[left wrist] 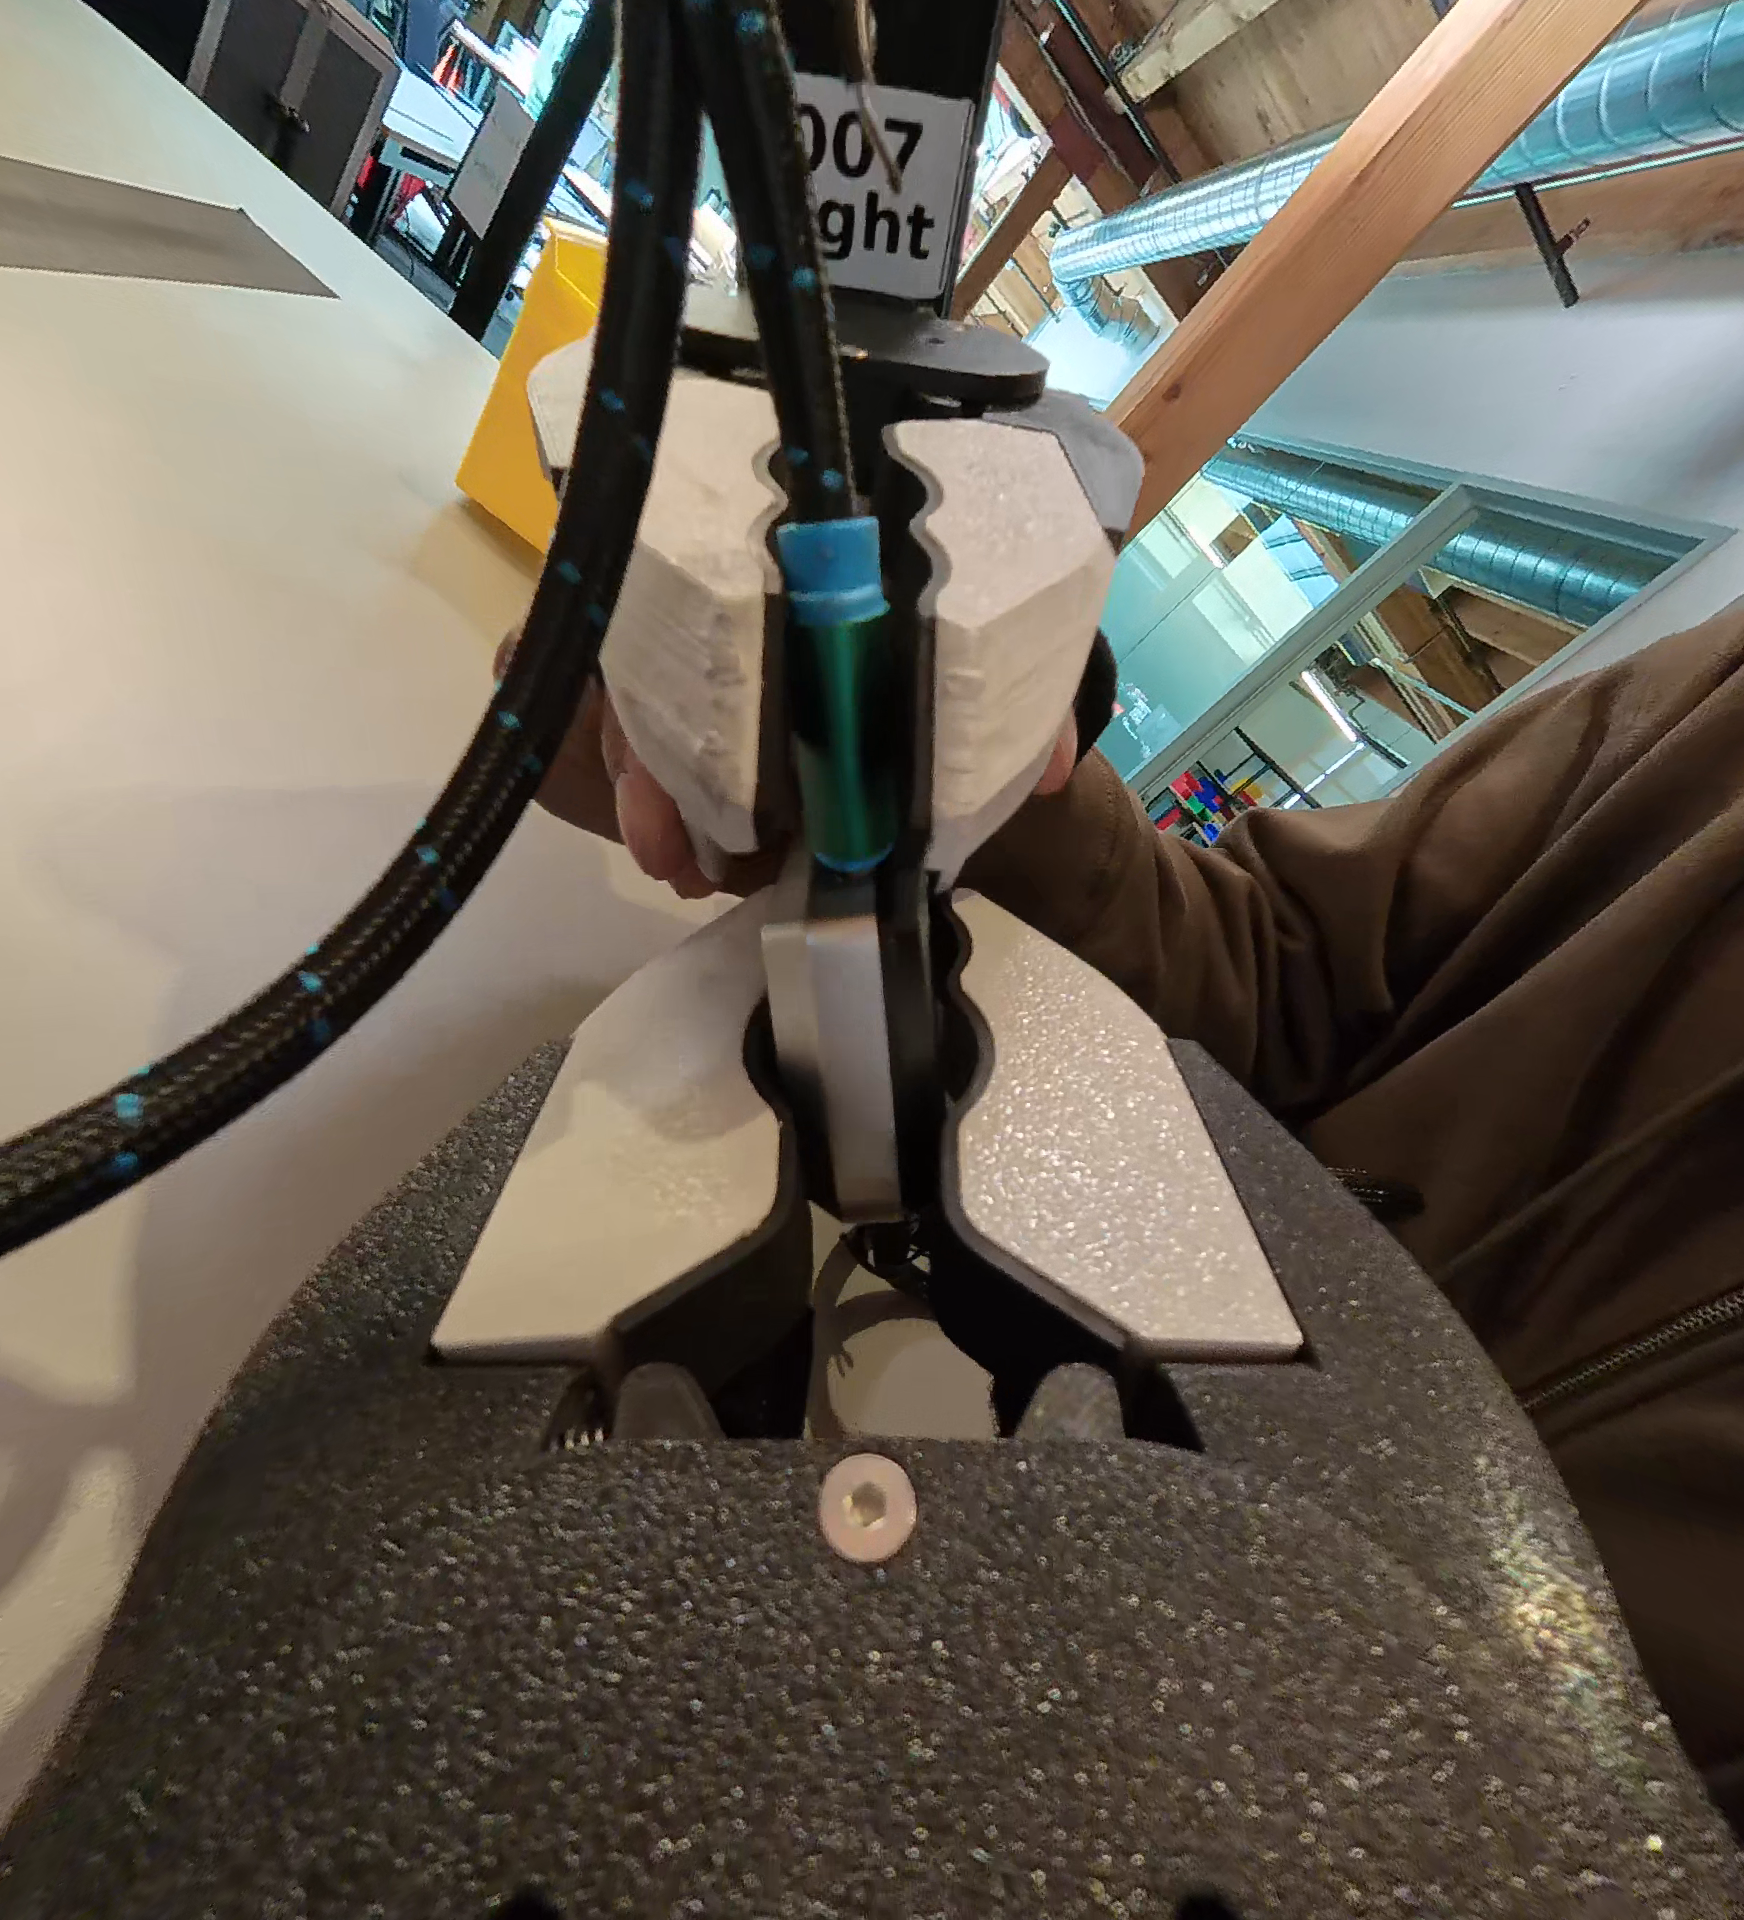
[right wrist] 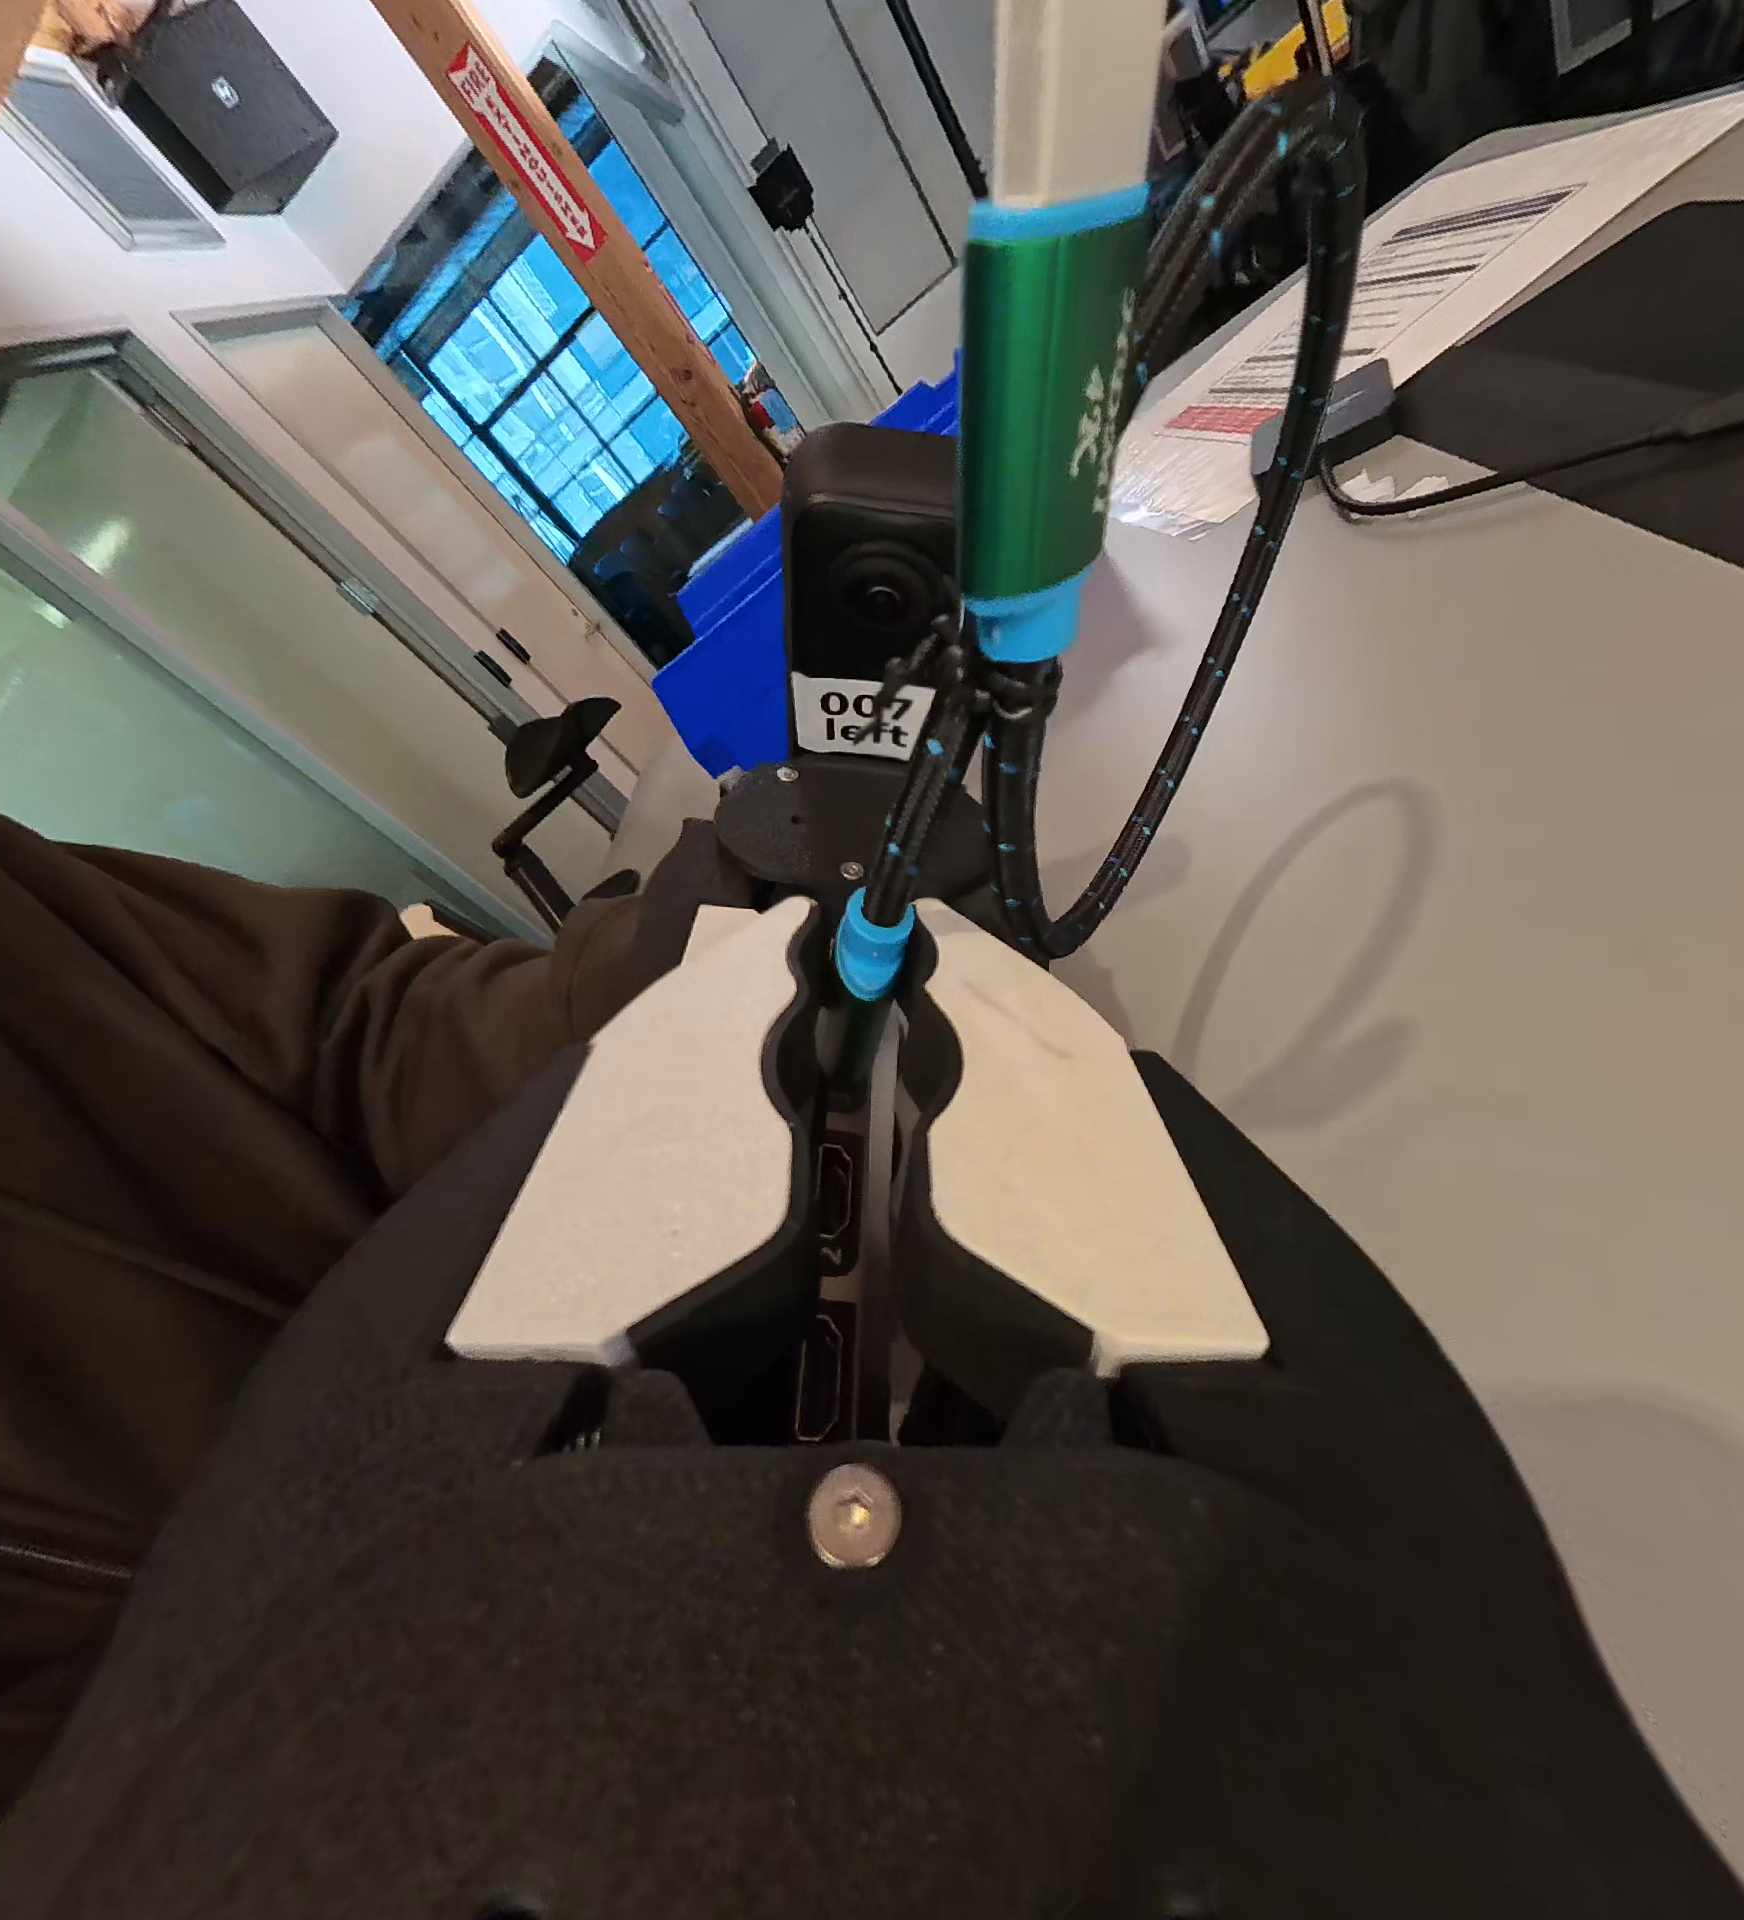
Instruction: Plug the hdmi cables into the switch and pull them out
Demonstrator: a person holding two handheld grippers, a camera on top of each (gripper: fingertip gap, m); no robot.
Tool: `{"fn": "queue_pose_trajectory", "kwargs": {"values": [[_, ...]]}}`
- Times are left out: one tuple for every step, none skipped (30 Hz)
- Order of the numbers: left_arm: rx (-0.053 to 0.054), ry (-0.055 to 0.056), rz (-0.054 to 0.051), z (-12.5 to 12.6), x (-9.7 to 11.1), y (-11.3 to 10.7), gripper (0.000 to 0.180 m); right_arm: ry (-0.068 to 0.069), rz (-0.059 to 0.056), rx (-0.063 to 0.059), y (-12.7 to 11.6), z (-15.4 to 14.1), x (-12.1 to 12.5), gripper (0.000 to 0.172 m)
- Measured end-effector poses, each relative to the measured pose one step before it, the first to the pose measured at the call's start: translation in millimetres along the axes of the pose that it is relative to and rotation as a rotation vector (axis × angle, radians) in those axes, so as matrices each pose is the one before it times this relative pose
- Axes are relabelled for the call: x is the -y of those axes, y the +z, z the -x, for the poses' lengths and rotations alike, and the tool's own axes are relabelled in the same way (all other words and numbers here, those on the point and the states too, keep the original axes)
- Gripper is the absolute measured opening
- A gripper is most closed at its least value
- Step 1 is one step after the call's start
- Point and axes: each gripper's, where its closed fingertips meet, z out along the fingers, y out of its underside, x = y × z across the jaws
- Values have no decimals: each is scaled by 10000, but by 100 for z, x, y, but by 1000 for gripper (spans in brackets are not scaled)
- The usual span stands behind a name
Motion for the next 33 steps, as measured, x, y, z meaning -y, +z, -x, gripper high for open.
{"fn": "queue_pose_trajectory", "kwargs": {"values": [[-47,-44,-56,-23,105,-75,23,139,-120,40,16,-68,129,11],[-37,-60,-45,6,90,-74,23,103,-115,20,3,-76,116,11],[-18,-43,-32,7,55,-51,23,82,-92,46,7,-35,88,11],[-6,-4,-19,-4,30,-7,23,70,-75,44,-15,-23,63,11],[0,-51,-21,42,58,-10,23,50,-58,-6,-29,-77,59,11],[0,-53,-15,47,43,-25,24,19,-41,-52,-12,-83,59,11],[-16,-52,-31,26,63,-33,24,35,-41,-43,-4,-76,72,11],[-7,-25,-22,6,48,-27,24,15,-28,-43,8,-47,49,11],[29,-28,-10,66,17,-26,24,-52,5,-70,13,-60,18,11],[16,-20,-2,19,1,-20,24,-75,13,-28,-12,-8,8,11],[19,-1,-5,-3,22,4,24,-49,-23,7,-35,8,36,11],[36,-53,-4,79,17,-21,24,9,-39,-19,-19,-65,18,11],[-30,-49,4,10,-8,-36,24,71,-23,19,-8,-55,-13,11],[22,-35,8,52,-5,-18,24,55,-6,5,-12,-64,-24,11],[-3,-33,47,9,-67,5,24,10,67,14,-29,-13,-68,11],[0,-16,80,-16,-107,13,24,-19,110,-12,-43,-4,-107,11],[-3,-34,62,-5,-85,5,23,-11,103,-27,-29,10,-92,11],[-61,-19,82,-83,-124,2,24,23,129,33,-8,57,-127,11],[6,-13,102,-19,-161,20,23,22,135,43,-40,34,-149,11],[-18,-36,80,-30,-110,43,24,21,117,80,-66,46,-143,11],[11,-23,85,17,-116,39,24,22,69,21,-67,-33,-109,11],[-11,-58,37,59,-57,9,24,44,-110,-48,-138,-106,153,12],[-120,84,387,-203,-683,28,23,249,-849,-194,-896,-424,1321,11],[-284,389,272,-863,-548,138,23,269,-917,-61,-1764,-497,1801,10],[-59,321,-87,-609,-94,16,23,43,-591,-98,-2142,-477,1628,11],[25,-125,-204,-44,4,-215,23,-189,-292,-101,-2020,-228,1178,11],[123,-217,-317,266,326,-414,23,-189,-186,2,-1628,139,792,11],[-19,-73,-344,117,500,-359,23,-187,-184,-214,-1102,46,548,11],[-48,-5,-182,108,313,-184,22,-223,2,-291,-554,19,169,11],[73,61,-68,232,168,-35,23,-202,92,-194,-116,85,-1,11],[74,53,-39,229,156,35,23,-159,70,-131,119,75,28,11],[7,62,-79,112,214,47,23,-127,72,-113,248,1,-7,11],[7,90,-153,98,309,22,23,-115,78,-82,292,-16,-109,11]]}}
